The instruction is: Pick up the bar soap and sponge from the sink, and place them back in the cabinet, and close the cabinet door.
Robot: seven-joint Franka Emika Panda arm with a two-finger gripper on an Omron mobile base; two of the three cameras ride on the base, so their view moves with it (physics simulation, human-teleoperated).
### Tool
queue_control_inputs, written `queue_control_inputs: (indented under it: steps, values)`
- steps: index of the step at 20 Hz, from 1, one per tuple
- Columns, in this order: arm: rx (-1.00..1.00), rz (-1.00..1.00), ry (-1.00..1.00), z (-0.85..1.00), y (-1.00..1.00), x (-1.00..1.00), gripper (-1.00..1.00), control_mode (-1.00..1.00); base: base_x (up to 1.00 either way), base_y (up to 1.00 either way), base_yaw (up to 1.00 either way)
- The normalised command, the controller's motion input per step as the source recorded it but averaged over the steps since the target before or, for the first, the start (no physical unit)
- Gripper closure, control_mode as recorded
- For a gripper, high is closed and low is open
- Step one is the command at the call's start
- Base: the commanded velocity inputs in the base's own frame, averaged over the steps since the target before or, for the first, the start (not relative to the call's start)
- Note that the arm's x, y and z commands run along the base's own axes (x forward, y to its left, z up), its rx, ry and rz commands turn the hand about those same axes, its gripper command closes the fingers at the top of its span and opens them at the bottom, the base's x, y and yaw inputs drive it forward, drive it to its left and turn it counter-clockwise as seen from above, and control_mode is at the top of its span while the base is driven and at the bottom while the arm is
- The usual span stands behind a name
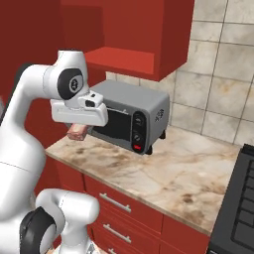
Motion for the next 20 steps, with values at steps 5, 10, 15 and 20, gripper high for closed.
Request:
queue_control_inputs:
  steps: [5, 10, 15, 20]
  values:
    - [0.00, 0.00, 0.00, 0.00, 0.00, 0.00, 1.00, 1.00, 0.53, 0.20, -0.01]
    - [0.00, 0.00, 0.00, 0.00, 0.00, 0.00, 1.00, 1.00, 0.48, 0.14, 0.00]
    - [0.00, 0.00, 0.00, 0.00, 0.00, 0.00, 1.00, 1.00, 0.00, 0.00, 0.00]
    - [0.00, 0.00, 0.00, 0.00, 0.00, 0.00, 1.00, -1.00, 0.00, 0.00, 0.00]
